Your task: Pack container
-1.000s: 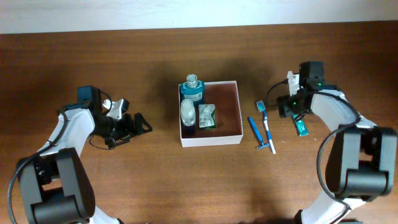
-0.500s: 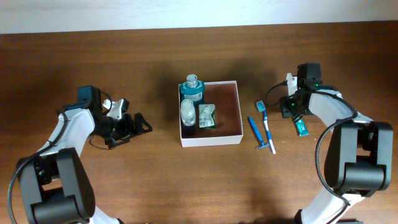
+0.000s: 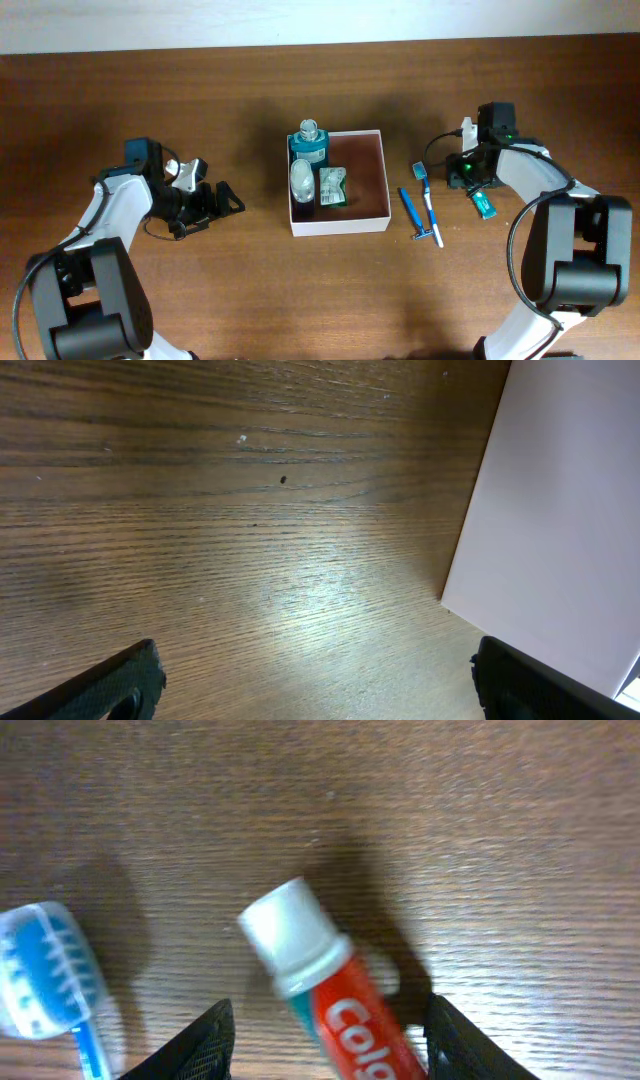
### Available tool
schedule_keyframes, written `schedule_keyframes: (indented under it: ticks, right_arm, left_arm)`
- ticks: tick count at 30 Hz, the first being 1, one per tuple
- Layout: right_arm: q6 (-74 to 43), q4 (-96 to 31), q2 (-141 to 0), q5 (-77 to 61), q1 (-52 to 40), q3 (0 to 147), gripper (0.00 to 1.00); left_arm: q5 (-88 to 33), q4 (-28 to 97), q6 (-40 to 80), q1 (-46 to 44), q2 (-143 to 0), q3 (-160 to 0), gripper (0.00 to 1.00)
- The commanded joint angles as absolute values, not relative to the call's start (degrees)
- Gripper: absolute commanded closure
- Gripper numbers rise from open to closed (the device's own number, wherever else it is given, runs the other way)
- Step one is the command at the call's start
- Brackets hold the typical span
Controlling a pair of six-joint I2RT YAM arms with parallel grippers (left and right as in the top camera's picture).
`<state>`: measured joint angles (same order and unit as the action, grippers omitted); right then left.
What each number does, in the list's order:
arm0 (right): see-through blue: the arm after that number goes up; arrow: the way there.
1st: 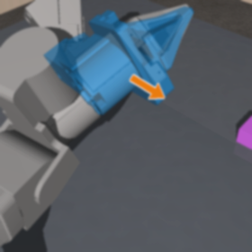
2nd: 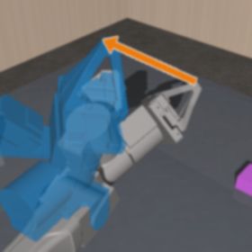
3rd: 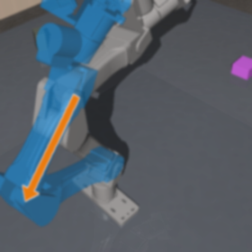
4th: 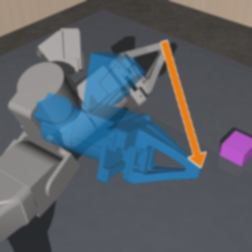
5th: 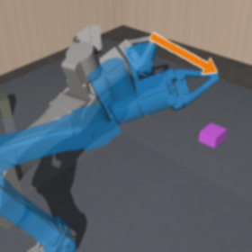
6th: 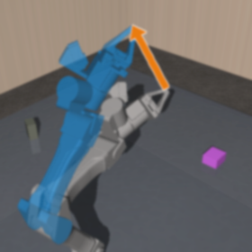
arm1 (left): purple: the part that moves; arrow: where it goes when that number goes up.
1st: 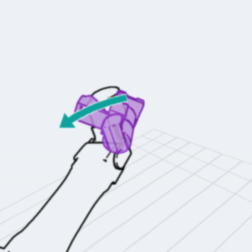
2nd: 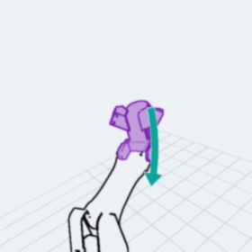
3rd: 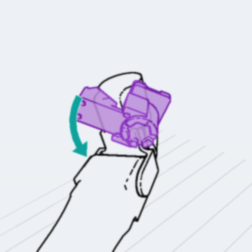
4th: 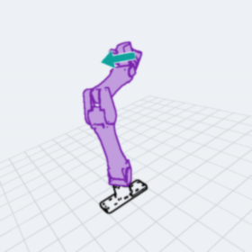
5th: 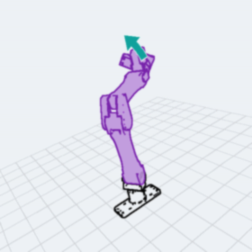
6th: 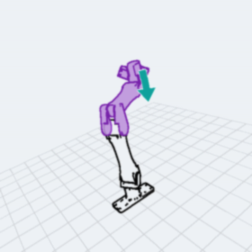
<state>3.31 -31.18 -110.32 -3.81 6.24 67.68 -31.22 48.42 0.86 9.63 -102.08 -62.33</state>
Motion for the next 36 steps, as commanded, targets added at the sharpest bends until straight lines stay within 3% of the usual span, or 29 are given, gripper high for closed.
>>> schedule_keyframes:
  ticks: [1,16,36]
  right_arm:
    - [-0.8,-31.7,-111.0,-7.2,6.5,67.4,0.47]
    - [2.0,-33.9,-111.0,5.9,6.5,67.4,0.46]
    - [-8.0,-39.5,-111.0,-11.8,6.5,67.4,0.45]
  left_arm:
    - [-31.4,48.5,0.2,9.8,-100.6,-62.0,0.01]
    - [-31.4,48.5,0.2,9.8,-100.6,-62.0,0.01]
    - [-31.4,48.5,0.2,9.8,-100.6,-62.0,0.01]
